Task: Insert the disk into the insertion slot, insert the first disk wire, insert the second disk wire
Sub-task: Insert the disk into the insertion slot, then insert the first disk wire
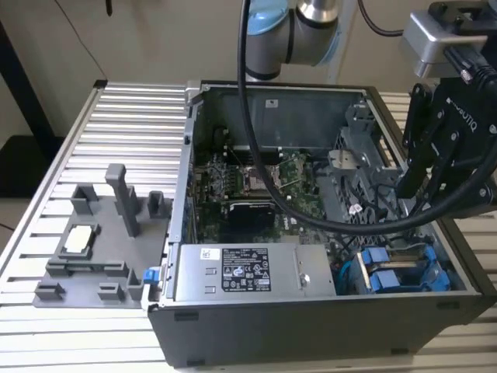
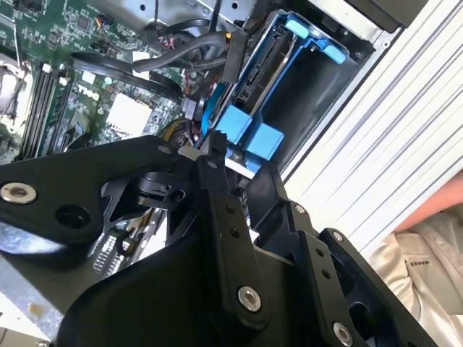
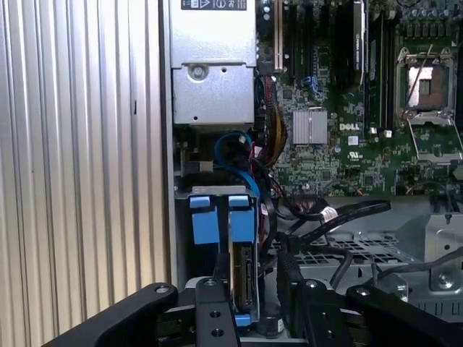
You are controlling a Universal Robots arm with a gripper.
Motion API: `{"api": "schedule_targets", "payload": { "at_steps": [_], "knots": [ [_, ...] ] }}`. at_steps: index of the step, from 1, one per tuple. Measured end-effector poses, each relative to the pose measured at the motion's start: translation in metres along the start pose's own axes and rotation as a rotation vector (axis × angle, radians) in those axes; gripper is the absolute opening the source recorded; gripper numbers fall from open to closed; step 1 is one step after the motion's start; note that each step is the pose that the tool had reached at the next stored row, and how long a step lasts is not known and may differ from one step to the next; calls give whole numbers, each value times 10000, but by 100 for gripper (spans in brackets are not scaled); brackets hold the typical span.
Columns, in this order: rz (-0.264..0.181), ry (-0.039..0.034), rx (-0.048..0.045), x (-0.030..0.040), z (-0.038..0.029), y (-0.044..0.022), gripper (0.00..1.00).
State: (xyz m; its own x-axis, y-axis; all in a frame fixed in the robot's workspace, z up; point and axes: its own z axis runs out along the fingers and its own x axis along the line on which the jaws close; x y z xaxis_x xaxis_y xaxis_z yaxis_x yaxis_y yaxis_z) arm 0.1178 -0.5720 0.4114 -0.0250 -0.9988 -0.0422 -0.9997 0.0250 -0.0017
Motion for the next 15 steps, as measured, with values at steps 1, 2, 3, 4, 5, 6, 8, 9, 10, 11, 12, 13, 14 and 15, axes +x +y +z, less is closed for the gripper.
{"api": "schedule_targets", "payload": {
  "at_steps": [1,2,3,4,5,6,8,9,10,11,12,13,14,15],
  "knots": [
    [1,0,0,0,0,0,40],
    [2,-3,1,0,0,0,40],
    [3,-2,1,0,0,0,40],
    [4,-2,1,0,-1,0,40],
    [-2,-2,5,-1,-2,0,40],
    [-50,-4,17,-2,0,0,40],
    [-219,-10,99,-3,-1,1,40],
    [-309,-19,176,-3,1,1,40],
    [-392,-27,261,-3,1,0,40],
    [-467,-41,386,-3,2,0,40],
    [-529,-59,540,-3,2,0,40],
    [-581,-72,702,-4,1,0,40],
    [-628,-83,870,-5,2,0,40],
    [-668,-86,1031,-6,2,0,40]
  ]
}}
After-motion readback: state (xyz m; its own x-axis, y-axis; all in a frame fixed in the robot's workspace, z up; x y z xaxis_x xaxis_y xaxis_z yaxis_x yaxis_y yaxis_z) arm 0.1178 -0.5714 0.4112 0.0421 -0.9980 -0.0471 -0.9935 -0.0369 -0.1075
